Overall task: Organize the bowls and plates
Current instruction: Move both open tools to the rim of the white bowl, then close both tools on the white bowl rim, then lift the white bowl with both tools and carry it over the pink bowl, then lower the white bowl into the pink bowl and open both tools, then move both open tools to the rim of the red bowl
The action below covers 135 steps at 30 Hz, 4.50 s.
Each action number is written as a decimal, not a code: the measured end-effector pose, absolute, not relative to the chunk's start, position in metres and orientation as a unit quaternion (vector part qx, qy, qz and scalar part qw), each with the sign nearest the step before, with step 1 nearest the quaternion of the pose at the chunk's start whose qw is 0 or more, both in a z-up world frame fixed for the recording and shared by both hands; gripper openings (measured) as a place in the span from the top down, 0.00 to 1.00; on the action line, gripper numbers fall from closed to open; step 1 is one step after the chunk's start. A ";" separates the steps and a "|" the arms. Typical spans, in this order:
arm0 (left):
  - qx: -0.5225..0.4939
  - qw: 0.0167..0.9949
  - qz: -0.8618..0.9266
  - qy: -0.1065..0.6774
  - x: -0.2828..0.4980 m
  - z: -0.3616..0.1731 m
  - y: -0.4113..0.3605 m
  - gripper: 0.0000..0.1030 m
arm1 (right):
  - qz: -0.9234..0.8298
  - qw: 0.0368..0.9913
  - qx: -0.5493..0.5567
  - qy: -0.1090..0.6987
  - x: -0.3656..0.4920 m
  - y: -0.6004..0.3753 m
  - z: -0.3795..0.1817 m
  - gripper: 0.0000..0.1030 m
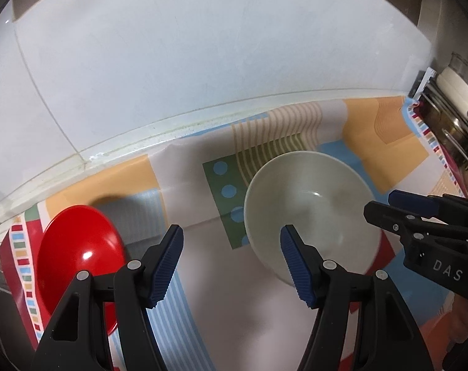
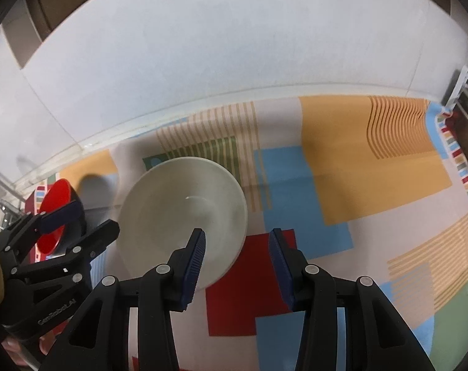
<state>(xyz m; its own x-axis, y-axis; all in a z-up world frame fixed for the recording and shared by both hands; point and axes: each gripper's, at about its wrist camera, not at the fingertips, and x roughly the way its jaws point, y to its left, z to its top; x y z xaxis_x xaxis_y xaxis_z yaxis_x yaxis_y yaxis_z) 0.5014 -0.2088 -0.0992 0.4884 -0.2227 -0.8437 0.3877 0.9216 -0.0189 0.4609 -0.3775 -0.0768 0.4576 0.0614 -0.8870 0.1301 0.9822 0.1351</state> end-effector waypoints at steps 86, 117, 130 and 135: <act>0.066 0.795 -0.315 0.514 0.272 -0.073 -0.273 0.86 | -0.084 0.824 0.148 0.541 0.224 -0.437 -0.034 0.89; 0.066 0.817 -0.293 0.491 0.259 -0.076 -0.283 0.46 | -0.066 0.823 0.133 0.548 0.217 -0.445 -0.061 0.70; 0.051 0.854 -0.250 0.453 0.254 -0.049 -0.245 0.41 | -0.050 0.851 0.111 0.511 0.211 -0.426 -0.032 0.62; 0.037 0.866 -0.238 0.438 0.258 -0.037 -0.218 0.40 | -0.037 0.866 0.098 0.489 0.213 -0.405 -0.017 0.58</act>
<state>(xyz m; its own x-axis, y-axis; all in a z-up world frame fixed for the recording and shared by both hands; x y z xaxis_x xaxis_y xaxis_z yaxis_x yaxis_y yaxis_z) 0.2576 -0.2183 -0.0374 0.5030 -0.3806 -0.7760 0.4446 0.8838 -0.1454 0.2130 -0.4045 -0.0166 0.5191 0.0308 -0.8541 0.1599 0.9782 0.1325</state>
